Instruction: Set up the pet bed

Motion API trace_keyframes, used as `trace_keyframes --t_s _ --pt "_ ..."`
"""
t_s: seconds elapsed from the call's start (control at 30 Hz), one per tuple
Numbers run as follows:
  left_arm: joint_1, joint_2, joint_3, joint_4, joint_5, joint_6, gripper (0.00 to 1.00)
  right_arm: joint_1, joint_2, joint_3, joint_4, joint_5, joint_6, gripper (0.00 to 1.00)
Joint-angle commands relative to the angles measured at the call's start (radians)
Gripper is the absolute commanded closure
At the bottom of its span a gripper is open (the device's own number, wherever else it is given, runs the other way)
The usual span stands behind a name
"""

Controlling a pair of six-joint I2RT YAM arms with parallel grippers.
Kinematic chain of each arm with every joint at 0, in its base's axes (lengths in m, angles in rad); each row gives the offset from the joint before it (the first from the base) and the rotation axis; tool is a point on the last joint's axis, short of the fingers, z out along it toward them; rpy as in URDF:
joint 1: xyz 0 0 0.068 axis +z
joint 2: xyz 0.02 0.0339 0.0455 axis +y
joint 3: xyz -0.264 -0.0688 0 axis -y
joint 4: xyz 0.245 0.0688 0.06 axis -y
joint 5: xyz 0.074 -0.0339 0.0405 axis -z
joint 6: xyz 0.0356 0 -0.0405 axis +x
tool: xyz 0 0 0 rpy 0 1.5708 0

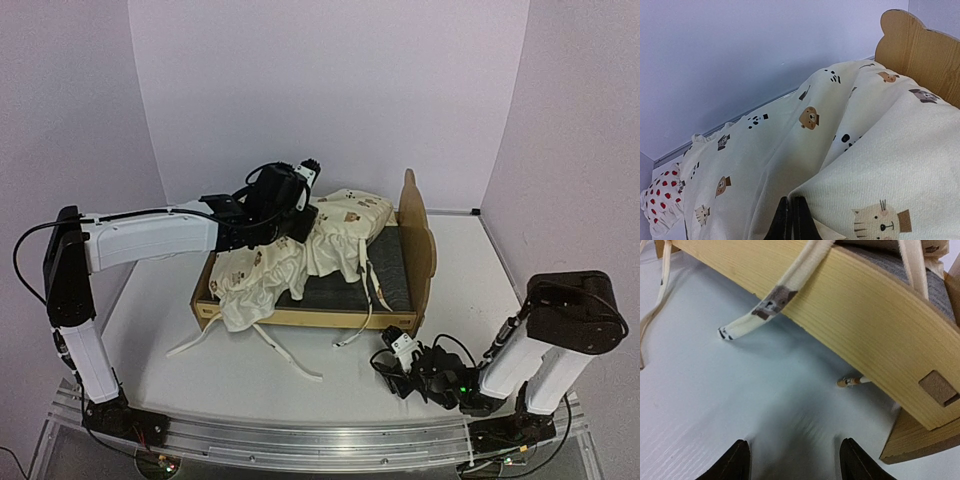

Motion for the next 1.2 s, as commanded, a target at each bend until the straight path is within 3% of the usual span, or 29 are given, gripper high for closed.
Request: trace_keyframes --t_s 0.0,0.07,0.4,1.17 --pt "0.016 -0.027 0.051 -0.015 -0.02 -0.011 1.0 0.006 0.078 0.06 0.231 0.169 -0.08 0.37" --pt "0.016 -0.029 0.048 -0.016 -0.019 -0.012 1.0 0.004 0.104 0.085 0.231 0.265 -0.072 0.37" --pt "0.015 -0.01 0.069 -0.022 -0.011 -0.014 1.0 -0.024 0.23 0.163 0.231 0.43 0.045 0.33" --pt "0.016 0.032 0.122 -0.066 -0.019 -0.019 1.0 -0.174 0.37 0.299 0.231 0.36 0.227 0.33"
